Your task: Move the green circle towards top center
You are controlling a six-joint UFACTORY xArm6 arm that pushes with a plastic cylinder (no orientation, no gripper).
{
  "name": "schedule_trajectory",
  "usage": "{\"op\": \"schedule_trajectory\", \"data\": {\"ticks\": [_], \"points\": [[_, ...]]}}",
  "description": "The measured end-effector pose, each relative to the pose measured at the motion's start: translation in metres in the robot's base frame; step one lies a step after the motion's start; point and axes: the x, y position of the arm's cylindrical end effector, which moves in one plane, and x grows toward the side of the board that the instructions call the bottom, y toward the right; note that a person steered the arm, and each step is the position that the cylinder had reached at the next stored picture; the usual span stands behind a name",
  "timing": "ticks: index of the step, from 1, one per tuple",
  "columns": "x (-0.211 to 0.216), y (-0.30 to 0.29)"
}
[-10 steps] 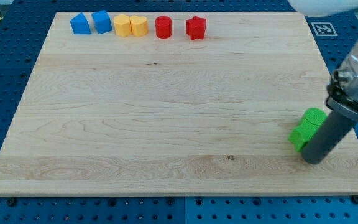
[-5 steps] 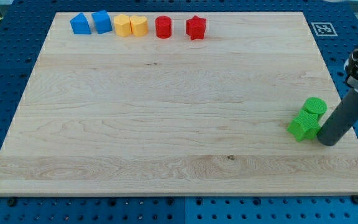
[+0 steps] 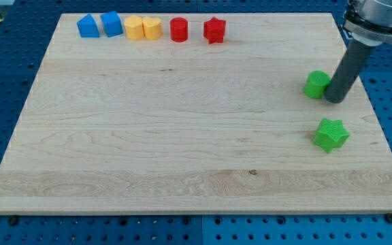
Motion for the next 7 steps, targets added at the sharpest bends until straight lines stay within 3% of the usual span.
{"op": "schedule_trajectory", "data": {"ticks": [7], "points": [[-0.064,-0.060]]}}
